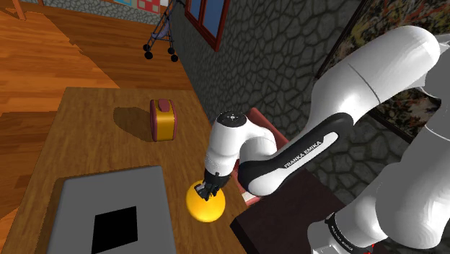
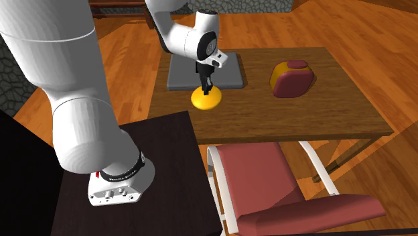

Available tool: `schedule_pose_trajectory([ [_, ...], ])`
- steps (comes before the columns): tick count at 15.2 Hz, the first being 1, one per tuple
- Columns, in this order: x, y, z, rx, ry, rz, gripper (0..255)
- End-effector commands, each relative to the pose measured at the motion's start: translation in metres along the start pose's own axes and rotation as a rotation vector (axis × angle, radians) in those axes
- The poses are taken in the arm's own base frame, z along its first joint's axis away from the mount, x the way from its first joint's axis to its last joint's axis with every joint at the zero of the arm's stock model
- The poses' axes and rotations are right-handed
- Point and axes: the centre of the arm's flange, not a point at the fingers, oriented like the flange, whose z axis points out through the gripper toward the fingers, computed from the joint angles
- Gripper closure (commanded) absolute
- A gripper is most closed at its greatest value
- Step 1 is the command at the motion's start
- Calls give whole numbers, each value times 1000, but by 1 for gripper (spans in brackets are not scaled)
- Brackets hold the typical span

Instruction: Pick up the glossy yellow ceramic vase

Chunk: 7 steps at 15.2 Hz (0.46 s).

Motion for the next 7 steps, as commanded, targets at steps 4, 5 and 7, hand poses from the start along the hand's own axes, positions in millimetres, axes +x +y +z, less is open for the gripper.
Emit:
schedule_pose_trajectory([
  [4, -1, 0, -26, 0, 0, 0, 255],
  [5, -2, 1, -31, 0, 0, 0, 255],
  [7, -2, 1, -32, 0, 0, 0, 255],
])
